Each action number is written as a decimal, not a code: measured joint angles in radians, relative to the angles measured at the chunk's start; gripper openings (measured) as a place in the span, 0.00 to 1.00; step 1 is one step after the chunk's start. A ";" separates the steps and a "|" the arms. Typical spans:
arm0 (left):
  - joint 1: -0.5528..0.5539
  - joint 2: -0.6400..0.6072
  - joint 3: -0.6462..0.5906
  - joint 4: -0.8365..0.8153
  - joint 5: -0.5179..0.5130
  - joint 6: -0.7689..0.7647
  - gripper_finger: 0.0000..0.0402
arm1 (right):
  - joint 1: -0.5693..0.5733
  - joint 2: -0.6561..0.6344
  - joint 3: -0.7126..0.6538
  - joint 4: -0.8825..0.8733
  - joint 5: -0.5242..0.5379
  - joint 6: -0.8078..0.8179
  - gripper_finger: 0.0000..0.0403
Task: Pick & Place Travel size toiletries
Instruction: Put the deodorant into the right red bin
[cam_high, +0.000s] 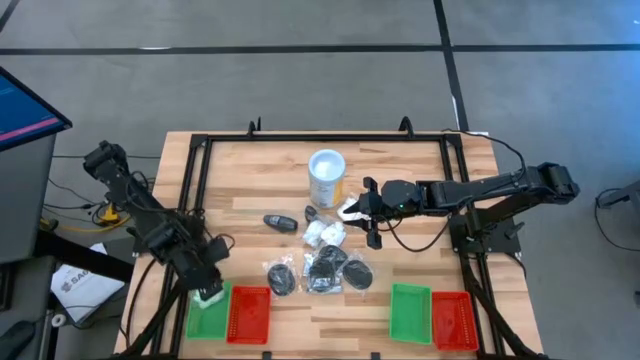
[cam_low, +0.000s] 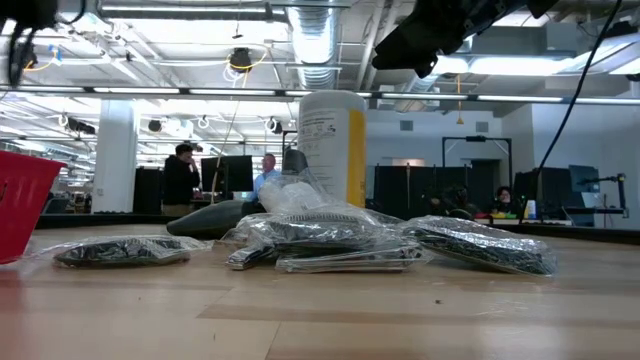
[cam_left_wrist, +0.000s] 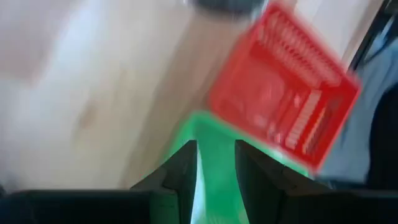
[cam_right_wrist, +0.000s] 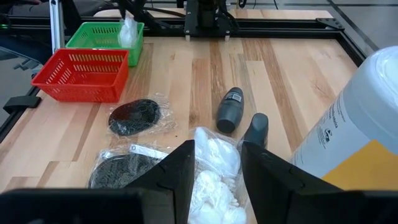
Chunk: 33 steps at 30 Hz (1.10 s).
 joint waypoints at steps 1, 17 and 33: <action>0.008 -0.007 0.000 0.000 -0.041 0.022 0.25 | 0.000 0.000 0.000 0.000 0.000 0.000 0.31; 0.321 0.061 0.000 0.044 -0.269 0.614 0.37 | 0.000 0.000 0.000 0.000 0.000 -0.002 0.31; 0.625 0.274 0.000 0.276 -0.282 0.988 0.57 | 0.000 0.000 0.000 -0.008 0.000 0.000 0.30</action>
